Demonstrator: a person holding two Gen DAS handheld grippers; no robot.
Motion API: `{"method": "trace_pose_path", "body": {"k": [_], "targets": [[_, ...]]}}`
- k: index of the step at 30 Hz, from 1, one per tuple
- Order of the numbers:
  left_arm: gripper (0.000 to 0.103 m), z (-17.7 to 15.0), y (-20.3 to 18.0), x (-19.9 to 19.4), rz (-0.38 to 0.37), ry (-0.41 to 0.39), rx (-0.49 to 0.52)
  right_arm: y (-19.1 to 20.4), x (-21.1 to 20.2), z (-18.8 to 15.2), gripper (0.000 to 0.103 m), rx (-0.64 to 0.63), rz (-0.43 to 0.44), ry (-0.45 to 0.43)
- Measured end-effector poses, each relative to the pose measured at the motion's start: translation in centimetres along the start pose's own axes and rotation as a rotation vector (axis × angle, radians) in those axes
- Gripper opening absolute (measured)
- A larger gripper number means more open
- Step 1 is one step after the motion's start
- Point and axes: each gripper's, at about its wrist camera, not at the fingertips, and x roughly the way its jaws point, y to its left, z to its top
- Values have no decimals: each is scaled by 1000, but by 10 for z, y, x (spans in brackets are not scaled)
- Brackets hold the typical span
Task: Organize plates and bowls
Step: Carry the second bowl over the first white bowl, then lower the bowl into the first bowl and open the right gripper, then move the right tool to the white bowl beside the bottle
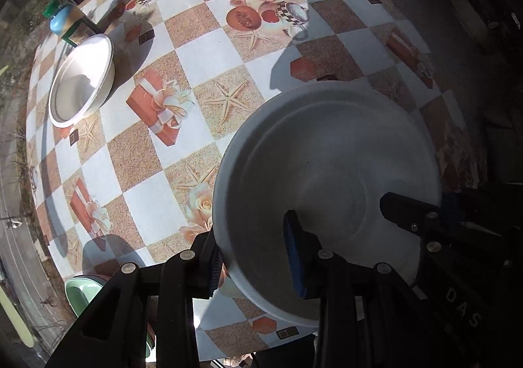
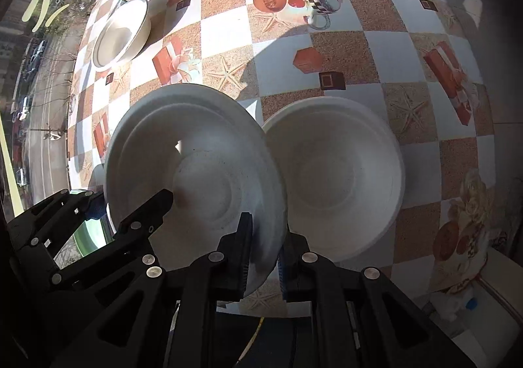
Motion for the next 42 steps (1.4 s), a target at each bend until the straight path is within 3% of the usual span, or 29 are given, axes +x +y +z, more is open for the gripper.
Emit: {"method": "trace_pose_path", "body": {"k": [13,14,17,18,25,27,28,36,42], "targets": [[40,30,-31,23,-24,34,70,-49,8,5,16,141,-22,-14],[44,32,-30,25,-17,37,66,-54,8,5,15,141,-25,-13],[75,31,-20,24,11,25,34,-63,8,7,15,145,-27,-7],[79,29,-15,23,13,17,17,-64,8,7,15,144,-35,-10],[80,15,24,16,-3,29,-105,-83,6,4,17,189,-63,4],[80,8,35,17,-7,37,-138,-86,5,3,53,212,-73,2],[80,4,39,17,-7,40,-152,-86,4,4,81,220,-77,-14],[80,-26,67,16,-8,50,-216,-76,-4,7,82,220,-90,-44],[80,-34,95,7,-13,23,-276,-44,-9,16,82,132,-118,-61]]}}
